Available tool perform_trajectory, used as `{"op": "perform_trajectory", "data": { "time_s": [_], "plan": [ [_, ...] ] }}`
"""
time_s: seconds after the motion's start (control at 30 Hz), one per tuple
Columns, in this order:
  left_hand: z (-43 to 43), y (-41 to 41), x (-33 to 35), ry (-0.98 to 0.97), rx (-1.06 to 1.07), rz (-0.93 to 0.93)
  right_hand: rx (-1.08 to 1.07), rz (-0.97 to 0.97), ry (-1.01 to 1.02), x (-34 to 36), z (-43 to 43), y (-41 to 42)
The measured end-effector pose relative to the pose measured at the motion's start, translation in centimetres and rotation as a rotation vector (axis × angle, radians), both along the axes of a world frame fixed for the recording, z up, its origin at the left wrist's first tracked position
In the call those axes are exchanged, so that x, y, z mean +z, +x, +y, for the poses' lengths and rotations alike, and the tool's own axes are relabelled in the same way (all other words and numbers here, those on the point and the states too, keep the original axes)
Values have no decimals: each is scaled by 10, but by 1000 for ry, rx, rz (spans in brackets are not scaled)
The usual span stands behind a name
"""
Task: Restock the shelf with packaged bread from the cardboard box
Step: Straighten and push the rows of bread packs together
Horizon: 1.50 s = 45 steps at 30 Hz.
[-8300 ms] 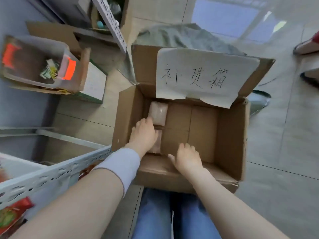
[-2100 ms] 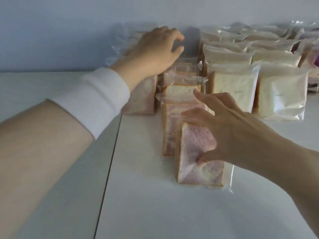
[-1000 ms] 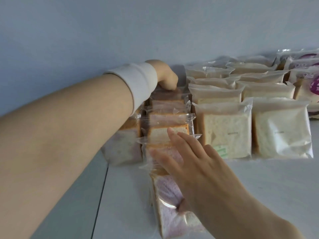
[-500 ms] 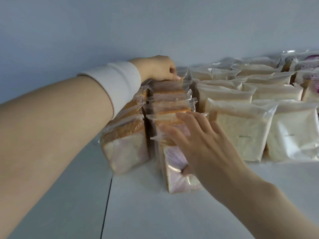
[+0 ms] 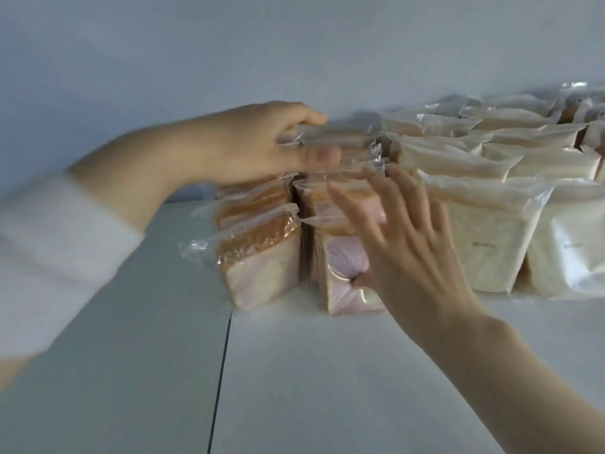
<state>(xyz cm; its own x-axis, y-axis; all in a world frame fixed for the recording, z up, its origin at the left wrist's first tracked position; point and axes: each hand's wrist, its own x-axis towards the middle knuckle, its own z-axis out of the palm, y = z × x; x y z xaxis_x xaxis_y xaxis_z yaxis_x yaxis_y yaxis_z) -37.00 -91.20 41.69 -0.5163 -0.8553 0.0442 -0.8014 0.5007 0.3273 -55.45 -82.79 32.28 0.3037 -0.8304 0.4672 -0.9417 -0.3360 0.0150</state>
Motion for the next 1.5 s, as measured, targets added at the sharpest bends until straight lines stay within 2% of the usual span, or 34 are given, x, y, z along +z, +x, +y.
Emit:
{"op": "perform_trajectory", "data": {
  "time_s": [0.07,0.13,0.17,0.27,0.33,0.4,0.53,0.73,0.93,1.17,1.33,1.4,1.5],
  "plan": [
    [44,25,-21,-274,37,42,-99,-85,-95,-16,6,-4],
    [82,43,-59,-419,181,270,-155,-281,-108,-28,13,-5],
    [96,46,-82,-366,306,434,-175,-389,-85,-34,17,-3],
    [110,34,-134,14,579,853,-163,-755,50,-53,23,4],
    [101,25,-151,26,569,963,-132,-1011,167,-62,25,10],
    [86,24,-159,-46,502,1044,-139,-1144,267,-69,24,15],
    [64,39,-164,36,365,1205,-91,-1186,282,-81,19,22],
    [52,47,-168,181,247,1218,-54,-1207,288,-79,2,29],
    [57,42,-161,21,366,1233,33,-1262,321,-78,9,23],
    [49,14,-154,15,426,1183,-153,-1142,231,-75,-6,27],
    [58,13,-147,-68,537,1261,-101,-1177,171,-76,2,27],
    [65,9,-146,-103,588,1283,-78,-1128,138,-79,7,25],
    [68,-5,-145,-132,554,1277,-62,-911,82,-84,17,26]
  ]
}}
